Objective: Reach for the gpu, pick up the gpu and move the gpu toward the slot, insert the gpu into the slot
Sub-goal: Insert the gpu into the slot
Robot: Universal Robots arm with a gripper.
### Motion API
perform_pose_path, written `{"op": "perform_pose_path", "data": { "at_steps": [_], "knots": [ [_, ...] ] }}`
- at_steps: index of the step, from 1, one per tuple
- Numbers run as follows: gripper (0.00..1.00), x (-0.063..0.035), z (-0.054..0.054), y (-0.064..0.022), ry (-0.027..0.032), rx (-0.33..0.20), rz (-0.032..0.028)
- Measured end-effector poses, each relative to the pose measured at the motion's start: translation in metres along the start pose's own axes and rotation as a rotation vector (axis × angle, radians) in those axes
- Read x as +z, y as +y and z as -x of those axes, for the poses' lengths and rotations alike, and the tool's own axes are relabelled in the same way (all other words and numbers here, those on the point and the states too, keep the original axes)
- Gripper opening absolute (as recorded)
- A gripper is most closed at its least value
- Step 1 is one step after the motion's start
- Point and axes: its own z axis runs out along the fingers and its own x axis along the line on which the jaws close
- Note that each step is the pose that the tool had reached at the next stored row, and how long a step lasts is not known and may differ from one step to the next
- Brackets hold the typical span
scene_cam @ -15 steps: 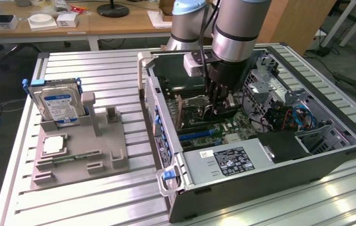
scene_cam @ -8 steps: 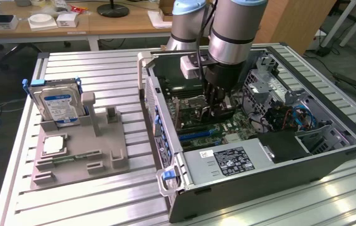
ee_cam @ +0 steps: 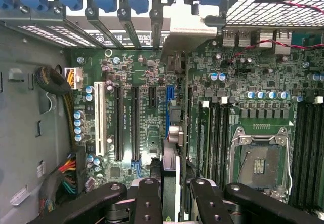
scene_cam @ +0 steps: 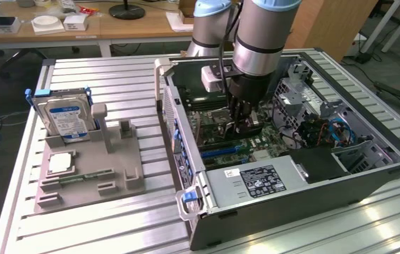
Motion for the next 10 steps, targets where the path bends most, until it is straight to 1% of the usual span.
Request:
{"op": "perform_pose_path", "data": {
  "at_steps": [6,10],
  "knots": [
    [0.27,0.0046,-0.0014,0.0011,-0.0001,0.0,-0.0001],
    [0.27,0.0074,-0.0015,0.0048,0.0,0.0,-0.0001]
  ]
}}
